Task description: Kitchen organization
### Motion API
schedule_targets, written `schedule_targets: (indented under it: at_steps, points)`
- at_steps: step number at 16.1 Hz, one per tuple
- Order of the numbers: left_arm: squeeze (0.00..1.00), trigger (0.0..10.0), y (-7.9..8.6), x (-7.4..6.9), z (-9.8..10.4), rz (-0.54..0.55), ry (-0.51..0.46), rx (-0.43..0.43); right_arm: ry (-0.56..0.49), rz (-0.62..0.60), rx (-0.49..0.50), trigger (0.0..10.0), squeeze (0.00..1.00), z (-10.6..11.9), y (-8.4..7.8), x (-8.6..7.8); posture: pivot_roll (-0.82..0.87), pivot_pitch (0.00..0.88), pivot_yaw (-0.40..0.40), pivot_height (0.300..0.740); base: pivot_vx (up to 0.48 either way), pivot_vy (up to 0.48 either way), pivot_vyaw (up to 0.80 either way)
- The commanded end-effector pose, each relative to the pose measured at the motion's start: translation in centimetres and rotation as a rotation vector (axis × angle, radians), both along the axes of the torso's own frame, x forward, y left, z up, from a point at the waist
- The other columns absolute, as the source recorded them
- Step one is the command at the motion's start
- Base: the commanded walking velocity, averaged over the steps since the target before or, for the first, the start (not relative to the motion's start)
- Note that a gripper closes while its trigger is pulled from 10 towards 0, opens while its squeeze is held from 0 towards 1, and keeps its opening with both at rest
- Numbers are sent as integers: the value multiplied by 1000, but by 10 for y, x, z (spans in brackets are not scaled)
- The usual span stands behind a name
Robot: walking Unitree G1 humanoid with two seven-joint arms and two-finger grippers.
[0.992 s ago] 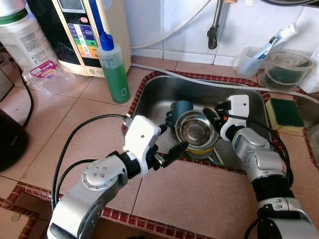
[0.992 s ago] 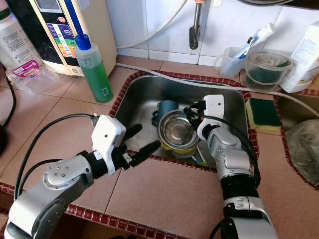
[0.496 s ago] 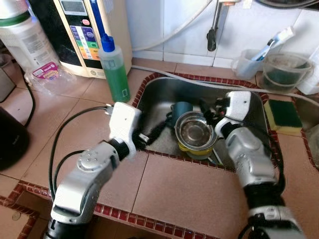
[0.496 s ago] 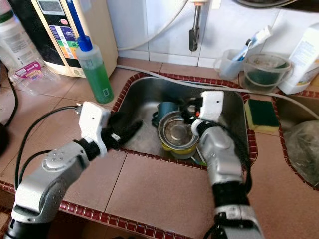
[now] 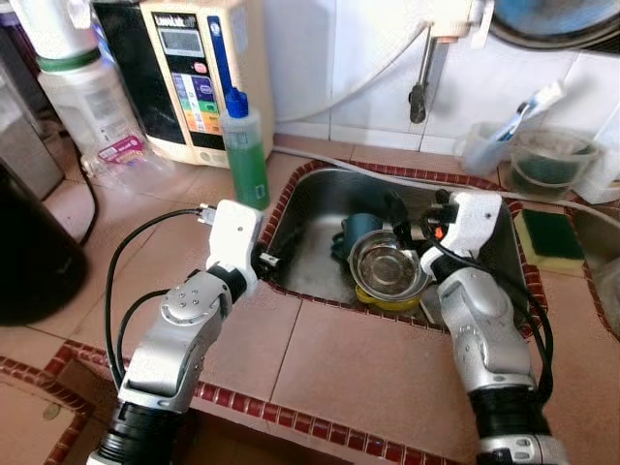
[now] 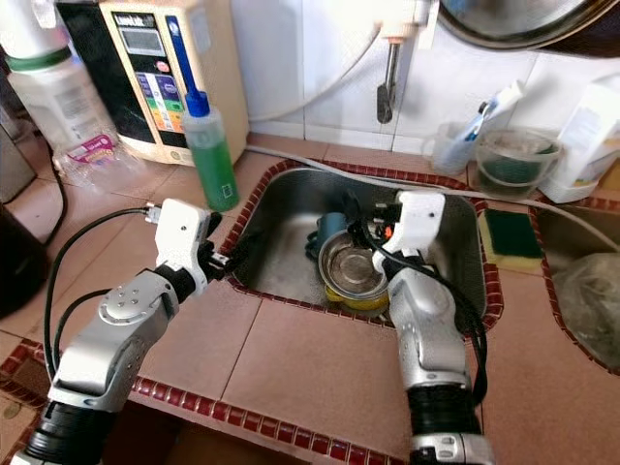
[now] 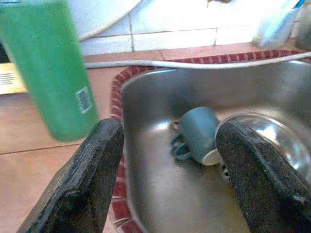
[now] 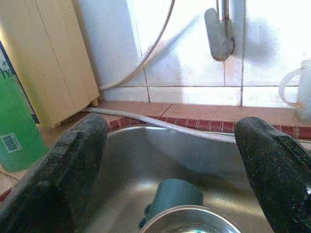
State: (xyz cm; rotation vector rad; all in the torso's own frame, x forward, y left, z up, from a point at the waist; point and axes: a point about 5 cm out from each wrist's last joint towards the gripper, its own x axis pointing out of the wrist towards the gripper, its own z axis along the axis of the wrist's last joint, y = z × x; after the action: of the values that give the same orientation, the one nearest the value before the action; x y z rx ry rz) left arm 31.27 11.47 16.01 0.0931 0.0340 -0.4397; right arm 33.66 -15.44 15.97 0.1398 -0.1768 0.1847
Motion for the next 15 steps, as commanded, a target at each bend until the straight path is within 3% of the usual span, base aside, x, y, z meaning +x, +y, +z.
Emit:
schedule_targets:
  at_steps: [1,4,6,9,10,15]
  points:
    - [0,10000,4,1,-4,30,-20,46,-30,-18,-5,10000,1000,4,-1,-3,-130,0,62,740,0,0,0]
    - [0,10000,6,0,-14,28,-20,31,-40,-42,-56,10000,1000,-2,3,-10,-132,0,60,740,0,0,0]
    - [0,10000,2,-5,-20,3,-69,38,-35,-16,-120,10000,1000,-15,12,-20,-131,0,53,740,0,0,0]
    - [0,10000,-1,-10,-27,-18,-69,28,-18,6,-121,10000,1000,-24,17,-28,-131,0,49,740,0,0,0]
    - [0,10000,-1,-14,-32,-27,-44,-23,-16,10,-116,10000,0,-28,20,-33,-132,0,42,740,0,0,0]
    - [0,10000,-2,-17,-29,-14,-103,-106,-72,-12,-153,10000,0,-21,19,-33,-129,0,28,740,0,0,0]
